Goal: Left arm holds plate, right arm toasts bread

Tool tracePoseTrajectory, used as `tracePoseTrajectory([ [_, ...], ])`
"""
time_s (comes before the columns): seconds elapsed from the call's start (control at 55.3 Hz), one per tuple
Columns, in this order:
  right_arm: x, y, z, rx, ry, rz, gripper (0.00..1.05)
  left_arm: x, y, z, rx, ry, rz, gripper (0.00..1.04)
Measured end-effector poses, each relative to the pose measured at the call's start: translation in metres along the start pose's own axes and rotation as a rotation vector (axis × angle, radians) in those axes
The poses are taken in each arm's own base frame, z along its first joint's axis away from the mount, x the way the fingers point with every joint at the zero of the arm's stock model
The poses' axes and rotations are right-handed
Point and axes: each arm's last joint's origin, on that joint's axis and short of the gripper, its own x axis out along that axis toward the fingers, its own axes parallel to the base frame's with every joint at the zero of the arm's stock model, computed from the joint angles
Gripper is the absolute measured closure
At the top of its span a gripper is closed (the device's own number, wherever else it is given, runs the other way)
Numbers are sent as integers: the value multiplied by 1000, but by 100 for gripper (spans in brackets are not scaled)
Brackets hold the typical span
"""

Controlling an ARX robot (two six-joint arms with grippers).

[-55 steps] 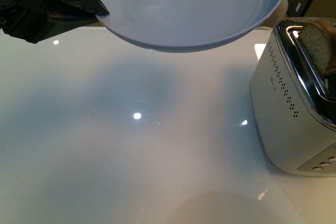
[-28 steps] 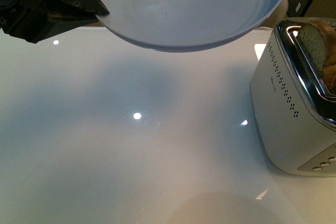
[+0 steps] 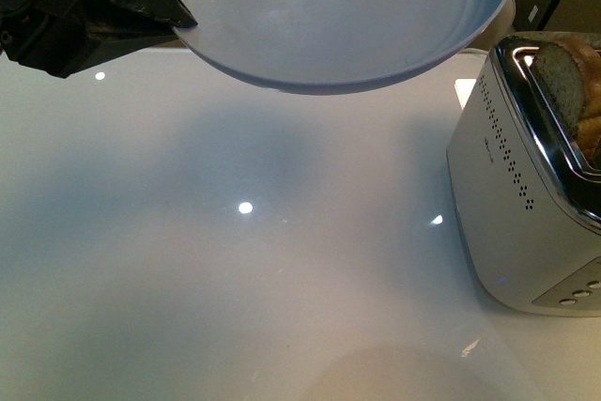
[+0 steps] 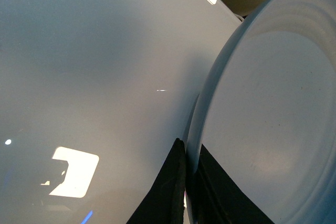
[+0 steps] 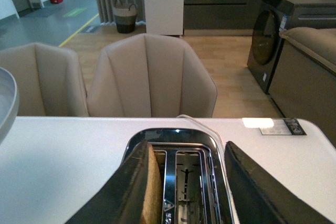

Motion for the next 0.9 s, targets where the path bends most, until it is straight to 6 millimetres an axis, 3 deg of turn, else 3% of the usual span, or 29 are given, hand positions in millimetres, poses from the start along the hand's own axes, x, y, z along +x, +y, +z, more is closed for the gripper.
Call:
tracePoseTrajectory([
  [0.199,-17,0,-15,0,-2,4,102,0,0,0,0,0,0,101],
  [0.723,-44,0,-37,3,-15,4,103,0,0,0,0,0,0,101],
  [0.903,-50,0,-36,3,-28,4,103,0,0,0,0,0,0,101],
])
